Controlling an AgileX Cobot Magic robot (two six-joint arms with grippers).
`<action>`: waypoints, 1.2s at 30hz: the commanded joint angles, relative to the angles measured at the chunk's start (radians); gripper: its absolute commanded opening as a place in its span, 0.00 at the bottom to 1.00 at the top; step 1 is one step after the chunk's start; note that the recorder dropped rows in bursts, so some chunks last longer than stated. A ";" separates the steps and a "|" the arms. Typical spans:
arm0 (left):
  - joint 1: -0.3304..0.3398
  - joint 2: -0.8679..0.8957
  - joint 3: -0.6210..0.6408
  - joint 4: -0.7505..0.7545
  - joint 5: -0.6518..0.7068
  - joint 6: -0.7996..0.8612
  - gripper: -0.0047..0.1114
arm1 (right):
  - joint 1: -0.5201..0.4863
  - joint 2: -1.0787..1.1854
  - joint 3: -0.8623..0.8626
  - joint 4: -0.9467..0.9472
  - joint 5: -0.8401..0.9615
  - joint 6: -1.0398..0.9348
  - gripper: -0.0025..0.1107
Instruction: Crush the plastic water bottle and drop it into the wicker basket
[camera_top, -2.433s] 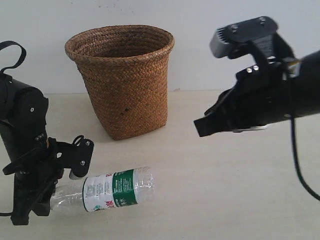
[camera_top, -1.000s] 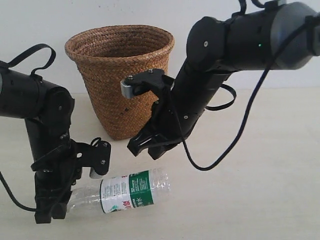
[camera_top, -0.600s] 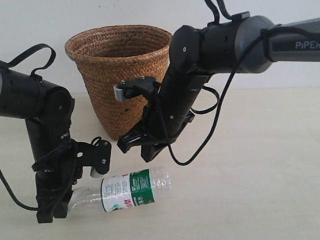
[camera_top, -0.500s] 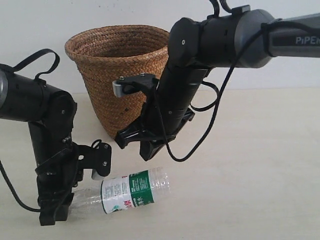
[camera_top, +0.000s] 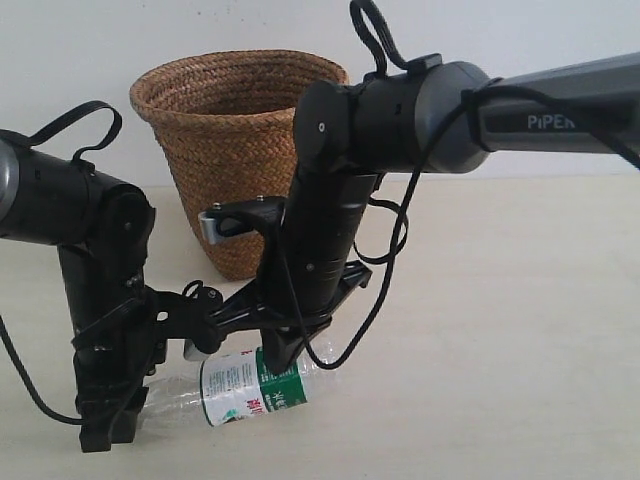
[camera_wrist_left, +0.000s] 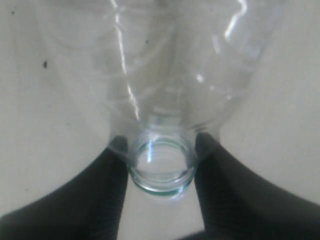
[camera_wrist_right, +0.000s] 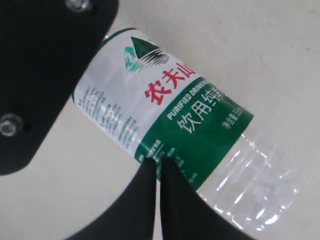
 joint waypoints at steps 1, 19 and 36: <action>-0.005 0.008 -0.005 0.005 0.002 -0.017 0.08 | -0.003 -0.004 -0.004 -0.018 -0.017 0.007 0.02; -0.005 0.008 -0.005 0.005 0.002 -0.019 0.08 | -0.003 0.053 -0.002 -0.148 -0.032 0.065 0.02; -0.005 0.008 -0.006 0.005 0.004 -0.019 0.08 | -0.003 0.134 -0.002 -0.125 -0.046 0.006 0.02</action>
